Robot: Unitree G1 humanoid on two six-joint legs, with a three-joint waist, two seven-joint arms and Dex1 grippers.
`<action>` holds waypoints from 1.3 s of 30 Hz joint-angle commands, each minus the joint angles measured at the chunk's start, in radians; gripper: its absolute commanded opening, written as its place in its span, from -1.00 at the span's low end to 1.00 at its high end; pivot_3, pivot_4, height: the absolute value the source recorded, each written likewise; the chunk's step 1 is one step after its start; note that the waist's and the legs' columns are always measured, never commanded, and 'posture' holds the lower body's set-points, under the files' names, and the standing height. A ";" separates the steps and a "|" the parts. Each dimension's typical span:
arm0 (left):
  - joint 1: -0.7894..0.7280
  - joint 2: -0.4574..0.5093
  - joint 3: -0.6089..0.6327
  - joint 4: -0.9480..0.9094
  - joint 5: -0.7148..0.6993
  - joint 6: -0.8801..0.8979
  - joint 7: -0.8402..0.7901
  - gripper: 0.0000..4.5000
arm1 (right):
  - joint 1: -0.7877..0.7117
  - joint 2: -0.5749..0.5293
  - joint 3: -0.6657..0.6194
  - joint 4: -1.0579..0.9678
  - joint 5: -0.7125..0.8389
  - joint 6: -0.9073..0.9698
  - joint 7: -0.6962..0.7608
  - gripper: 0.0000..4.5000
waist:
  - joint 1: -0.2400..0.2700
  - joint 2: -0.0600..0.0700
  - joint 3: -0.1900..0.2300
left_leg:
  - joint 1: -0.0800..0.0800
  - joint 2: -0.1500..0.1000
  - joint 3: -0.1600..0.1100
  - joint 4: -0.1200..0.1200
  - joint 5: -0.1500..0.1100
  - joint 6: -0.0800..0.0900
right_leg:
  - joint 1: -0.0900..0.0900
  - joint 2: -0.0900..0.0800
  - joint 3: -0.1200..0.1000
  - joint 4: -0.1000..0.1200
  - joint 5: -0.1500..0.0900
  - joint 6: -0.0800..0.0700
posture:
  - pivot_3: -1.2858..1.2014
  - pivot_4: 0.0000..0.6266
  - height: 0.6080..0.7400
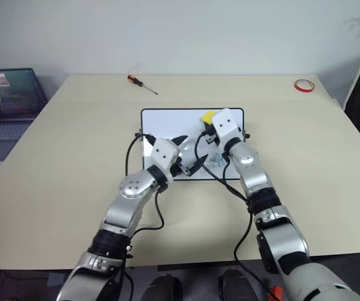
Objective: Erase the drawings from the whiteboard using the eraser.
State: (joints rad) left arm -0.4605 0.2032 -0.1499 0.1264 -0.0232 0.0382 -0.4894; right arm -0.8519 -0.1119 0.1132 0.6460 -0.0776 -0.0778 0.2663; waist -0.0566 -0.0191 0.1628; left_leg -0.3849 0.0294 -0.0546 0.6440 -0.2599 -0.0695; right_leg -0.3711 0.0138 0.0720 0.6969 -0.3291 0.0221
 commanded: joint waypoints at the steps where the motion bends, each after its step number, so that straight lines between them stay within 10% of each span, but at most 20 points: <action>1: 0.005 0.004 0.009 -0.052 -0.001 -0.004 0.011 1.00 | 0.021 -0.008 0.024 0.002 -0.019 0.029 0.029 -0.42 | 0.000 0.000 0.000 | 0.000 0.000 0.000 0.000 0.000 0.000 | 0.000 0.000 0.000 0.000 0.000 0.000 | 0.03 -0.52 1.00; 19: -0.019 -0.023 -0.009 -0.019 -0.006 -0.011 -0.008 1.00 | 0.282 -0.277 -0.066 -0.258 -0.004 0.184 0.071 -0.42 | 0.036 -0.001 -0.001 | 0.002 -0.002 -0.005 0.002 0.000 0.000 | 0.007 0.000 -0.001 -0.002 0.000 0.001 | 0.03 -0.52 1.00; 39: -0.005 -0.024 -0.013 -0.028 -0.003 -0.017 -0.005 1.00 | 0.112 -0.085 -0.007 -0.186 0.003 0.157 0.072 -0.42 | -0.010 -0.001 0.000 | 0.003 -0.002 0.001 0.000 0.000 0.000 | 0.003 0.002 0.000 -0.002 0.001 0.001 | 0.03 -0.52 1.00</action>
State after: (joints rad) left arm -0.4644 0.1743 -0.1682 0.1317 -0.0235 0.0354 -0.4945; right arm -0.7162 -0.2099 0.0884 0.4156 -0.0621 0.0813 0.3350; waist -0.0666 -0.0203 0.1626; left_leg -0.3823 0.0276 -0.0534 0.6436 -0.2597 -0.0695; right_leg -0.3688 0.0159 0.0726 0.6951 -0.3276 0.0232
